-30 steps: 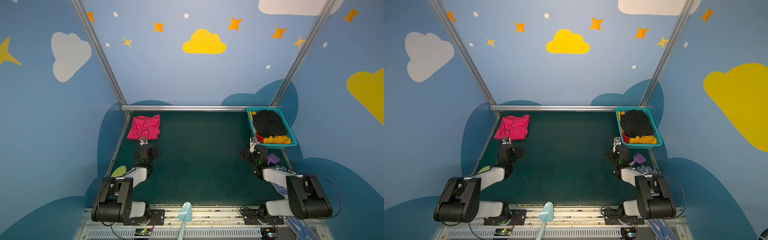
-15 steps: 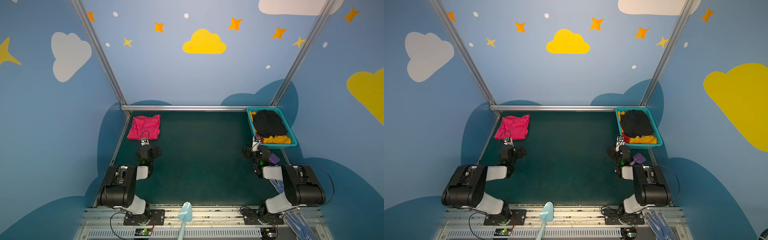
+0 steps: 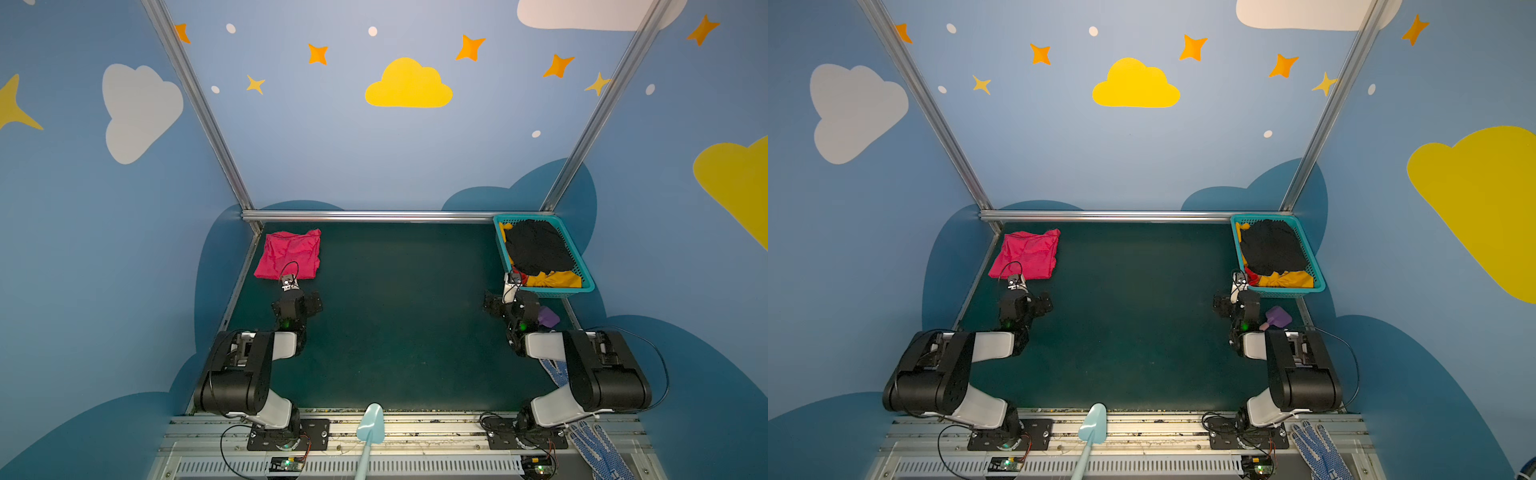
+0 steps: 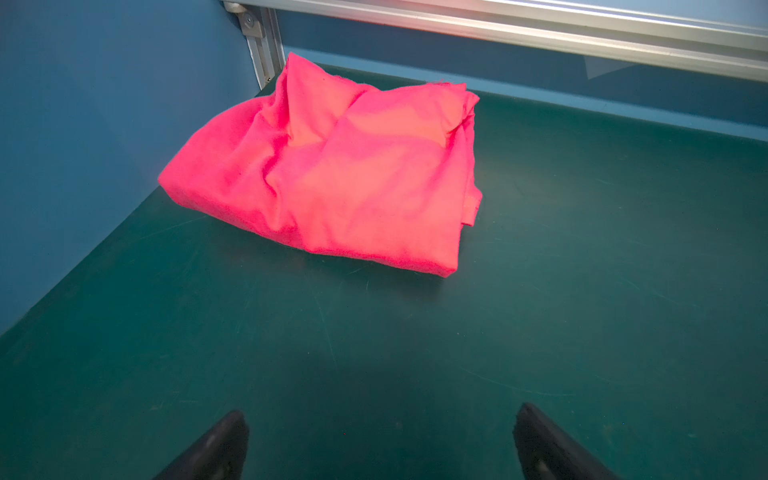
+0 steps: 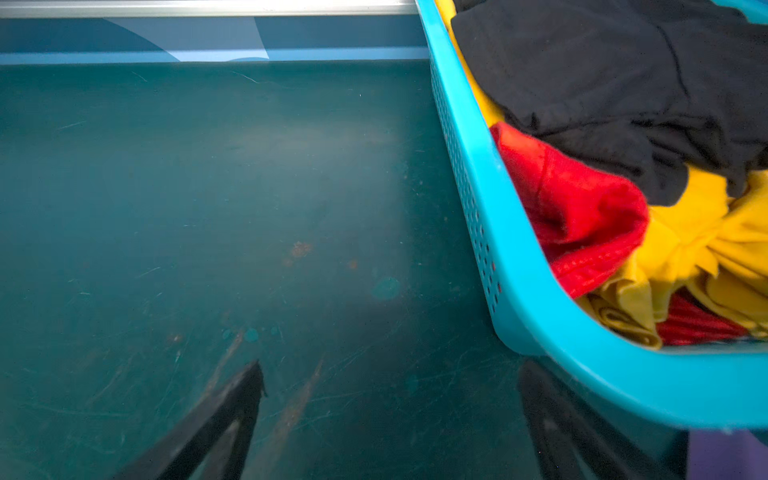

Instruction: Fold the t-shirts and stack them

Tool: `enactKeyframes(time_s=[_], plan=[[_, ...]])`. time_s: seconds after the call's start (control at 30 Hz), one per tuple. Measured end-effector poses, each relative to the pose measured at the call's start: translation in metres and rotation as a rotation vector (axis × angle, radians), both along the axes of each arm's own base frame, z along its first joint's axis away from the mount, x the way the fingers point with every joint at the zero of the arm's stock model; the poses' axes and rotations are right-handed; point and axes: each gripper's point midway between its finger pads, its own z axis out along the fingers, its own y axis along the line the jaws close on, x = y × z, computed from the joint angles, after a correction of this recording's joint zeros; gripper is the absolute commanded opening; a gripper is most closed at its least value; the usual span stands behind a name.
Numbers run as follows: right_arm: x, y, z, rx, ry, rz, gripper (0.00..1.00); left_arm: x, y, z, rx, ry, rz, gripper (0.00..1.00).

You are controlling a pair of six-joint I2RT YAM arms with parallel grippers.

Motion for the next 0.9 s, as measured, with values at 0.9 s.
enactKeyframes(time_s=[0.9], plan=[[0.0,0.006,0.001,0.051,0.001,0.08,0.97,0.0,0.0,0.0,0.006,0.002,-0.003,1.0]])
